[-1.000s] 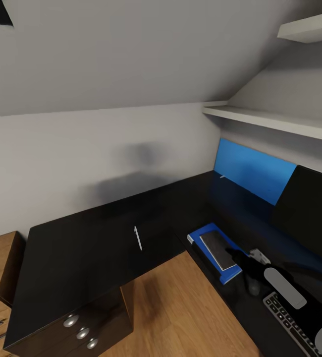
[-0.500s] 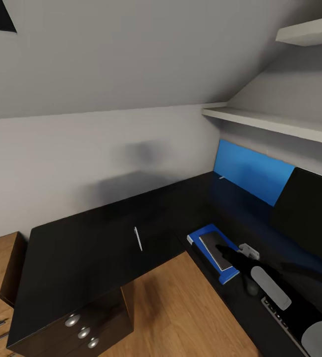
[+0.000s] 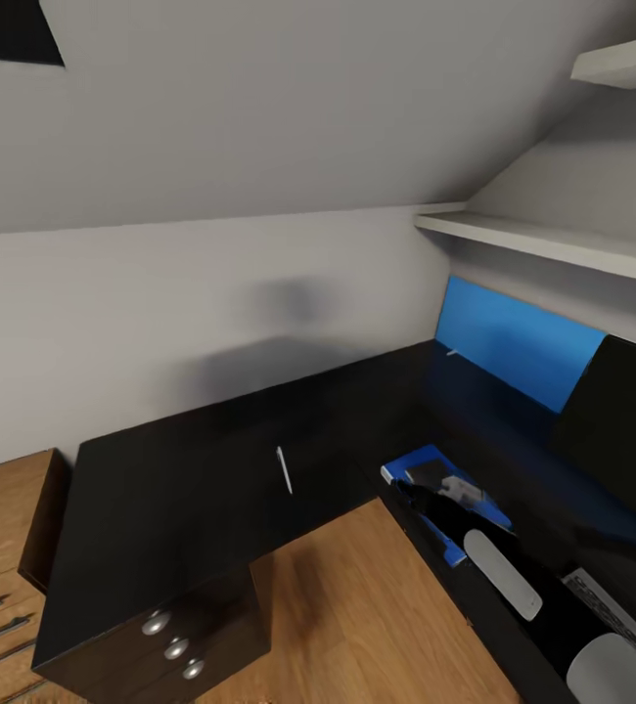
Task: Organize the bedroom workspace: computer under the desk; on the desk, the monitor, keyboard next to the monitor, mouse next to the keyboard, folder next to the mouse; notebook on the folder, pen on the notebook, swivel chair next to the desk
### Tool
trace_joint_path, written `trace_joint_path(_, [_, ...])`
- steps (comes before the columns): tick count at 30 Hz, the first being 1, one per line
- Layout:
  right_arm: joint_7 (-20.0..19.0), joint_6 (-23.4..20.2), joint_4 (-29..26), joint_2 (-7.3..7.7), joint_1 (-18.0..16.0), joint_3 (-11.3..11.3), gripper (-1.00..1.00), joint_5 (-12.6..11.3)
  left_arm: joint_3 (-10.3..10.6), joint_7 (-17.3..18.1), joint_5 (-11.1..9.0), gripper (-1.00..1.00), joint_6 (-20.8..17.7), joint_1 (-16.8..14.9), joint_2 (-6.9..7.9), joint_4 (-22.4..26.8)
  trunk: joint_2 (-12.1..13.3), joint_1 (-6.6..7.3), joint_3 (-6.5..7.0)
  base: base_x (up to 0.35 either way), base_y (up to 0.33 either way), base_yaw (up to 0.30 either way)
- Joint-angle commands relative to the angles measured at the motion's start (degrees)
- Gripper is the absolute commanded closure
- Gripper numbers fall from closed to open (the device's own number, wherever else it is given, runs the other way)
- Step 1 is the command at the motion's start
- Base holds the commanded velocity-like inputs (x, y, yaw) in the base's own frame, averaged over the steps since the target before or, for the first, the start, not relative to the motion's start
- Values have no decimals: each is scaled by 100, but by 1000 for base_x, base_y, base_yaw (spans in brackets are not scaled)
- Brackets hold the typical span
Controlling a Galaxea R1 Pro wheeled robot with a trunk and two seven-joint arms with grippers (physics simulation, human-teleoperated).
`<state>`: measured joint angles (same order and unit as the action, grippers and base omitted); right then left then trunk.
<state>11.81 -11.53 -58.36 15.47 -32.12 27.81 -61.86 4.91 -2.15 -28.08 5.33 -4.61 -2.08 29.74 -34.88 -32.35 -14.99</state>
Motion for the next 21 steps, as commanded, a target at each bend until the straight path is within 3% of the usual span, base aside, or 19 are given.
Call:
trace_joint_path(1, [49,42,-13,1,-4,60,-100,-26,38,-23,-61,-100,30,-5,5,-3,-7,-2,-9,0,0,257])
trace_joint_path(12, [90,899,-9,-67,-4,934,-100,251,-5,-25,-80,-100,37,-5,41,-343,-7,-2,-11,0,0,275])
trace_joint_path(19, [132,1091,-2,-98,-4,1196,-100,261,-10,-23,-76,-100,81,-5,48,-476,-7,-2,-27,0,0,275])
trace_joint_path(21, [139,1115,3,-191,-4,1265,-100,269,-8,-23,-80,-100,232,-5,51,-502,-7,-2,-33,0,0,273])
